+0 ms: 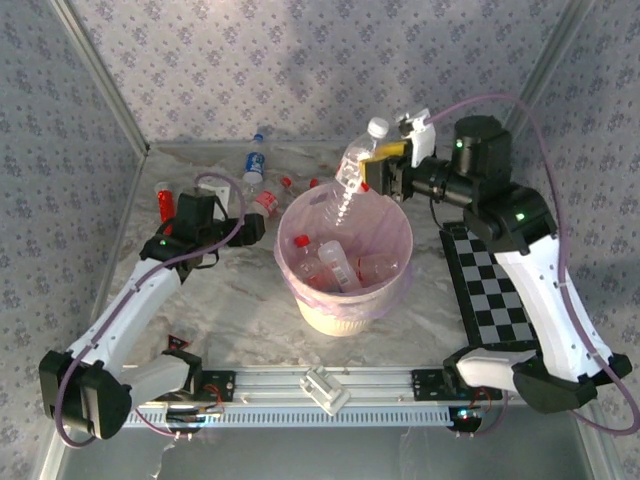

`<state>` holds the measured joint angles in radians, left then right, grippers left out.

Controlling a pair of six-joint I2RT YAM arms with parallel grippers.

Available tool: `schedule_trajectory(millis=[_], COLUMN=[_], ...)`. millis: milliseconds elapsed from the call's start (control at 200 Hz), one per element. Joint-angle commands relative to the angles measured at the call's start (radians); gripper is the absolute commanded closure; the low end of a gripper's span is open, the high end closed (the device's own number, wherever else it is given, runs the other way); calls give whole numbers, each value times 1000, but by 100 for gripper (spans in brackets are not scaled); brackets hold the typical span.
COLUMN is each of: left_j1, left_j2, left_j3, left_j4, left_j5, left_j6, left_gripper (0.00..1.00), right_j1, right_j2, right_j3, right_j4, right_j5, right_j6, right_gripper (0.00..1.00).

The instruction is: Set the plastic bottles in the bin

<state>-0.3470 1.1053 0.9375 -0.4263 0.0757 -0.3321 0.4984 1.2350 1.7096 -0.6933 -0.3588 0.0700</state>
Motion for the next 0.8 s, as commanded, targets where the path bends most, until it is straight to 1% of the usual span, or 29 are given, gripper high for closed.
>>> schedule_trajectory(millis=[0, 75, 220, 315, 445, 520, 630, 795], left_j1=[3, 3, 3, 2, 3, 3, 2, 2], left_j2=[3, 11, -5, -6, 1, 8, 20, 15], left_j3=[11, 3, -26, -31, -35, -33, -21, -24], left_j4=[51, 34, 41, 29, 30, 43, 53, 69], left_j5=[19, 3, 31, 38, 36, 51, 66, 70], left_j6=[-31, -28, -41, -43, -46, -45, -50, -58], left_gripper=[6, 6, 6, 8, 8, 8, 9, 9], right_j1=[21, 46, 118, 170, 191, 195, 199, 202], right_j2=[-9, -17, -25, -23, -29, -42, -45, -27], right_j3=[-136, -207, -327, -387, -453, -439, -337, -256], right_j4=[67, 129, 221, 210, 205, 205, 176, 238], right_j5=[65, 82, 140, 203, 206, 178, 142, 111], right_j6=[-77, -100, -133, -149, -110, -79, -42, -20], right_gripper=[75, 76, 76, 76, 76, 75, 75, 75])
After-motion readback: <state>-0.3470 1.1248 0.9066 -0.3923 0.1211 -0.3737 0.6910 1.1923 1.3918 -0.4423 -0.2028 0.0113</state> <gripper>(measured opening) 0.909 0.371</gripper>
